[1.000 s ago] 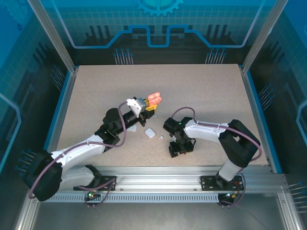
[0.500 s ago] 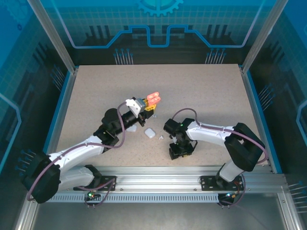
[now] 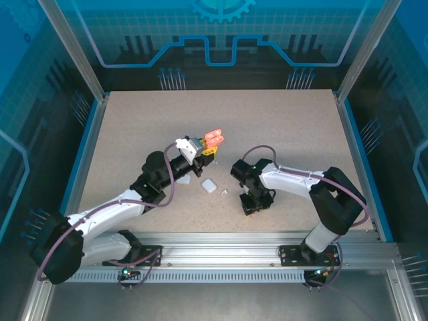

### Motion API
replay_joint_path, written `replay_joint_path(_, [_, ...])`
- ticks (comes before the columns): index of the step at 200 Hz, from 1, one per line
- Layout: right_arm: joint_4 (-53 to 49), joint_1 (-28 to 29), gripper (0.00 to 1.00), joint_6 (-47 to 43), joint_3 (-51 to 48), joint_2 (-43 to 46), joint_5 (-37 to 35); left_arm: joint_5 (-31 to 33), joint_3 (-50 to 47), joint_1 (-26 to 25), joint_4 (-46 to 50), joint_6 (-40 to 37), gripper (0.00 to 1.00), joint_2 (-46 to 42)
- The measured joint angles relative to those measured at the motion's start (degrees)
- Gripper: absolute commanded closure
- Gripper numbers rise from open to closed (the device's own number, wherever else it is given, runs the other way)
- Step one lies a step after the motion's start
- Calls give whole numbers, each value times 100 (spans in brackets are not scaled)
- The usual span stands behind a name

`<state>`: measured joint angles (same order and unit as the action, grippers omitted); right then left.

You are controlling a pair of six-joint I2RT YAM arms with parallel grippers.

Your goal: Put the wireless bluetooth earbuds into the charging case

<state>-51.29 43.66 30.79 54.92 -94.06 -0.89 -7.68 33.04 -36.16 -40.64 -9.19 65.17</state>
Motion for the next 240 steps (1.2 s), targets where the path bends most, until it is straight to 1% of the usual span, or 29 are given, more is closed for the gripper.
replay_joint_path(68, [380,-131,64,-111,-20,-107,192,0,0,0,15,0,90,0])
replay_joint_path(148, [400,-146,64,-125,-101,-208,258,0,0,0,15,0,89,0])
replay_joint_path(180, [426,-144,67,-122,-136,-175,254,0,0,0,15,0,89,0])
replay_joint_path(240, [420,-133,67,-98,-136,-175,240,0,0,0,26,0,89,0])
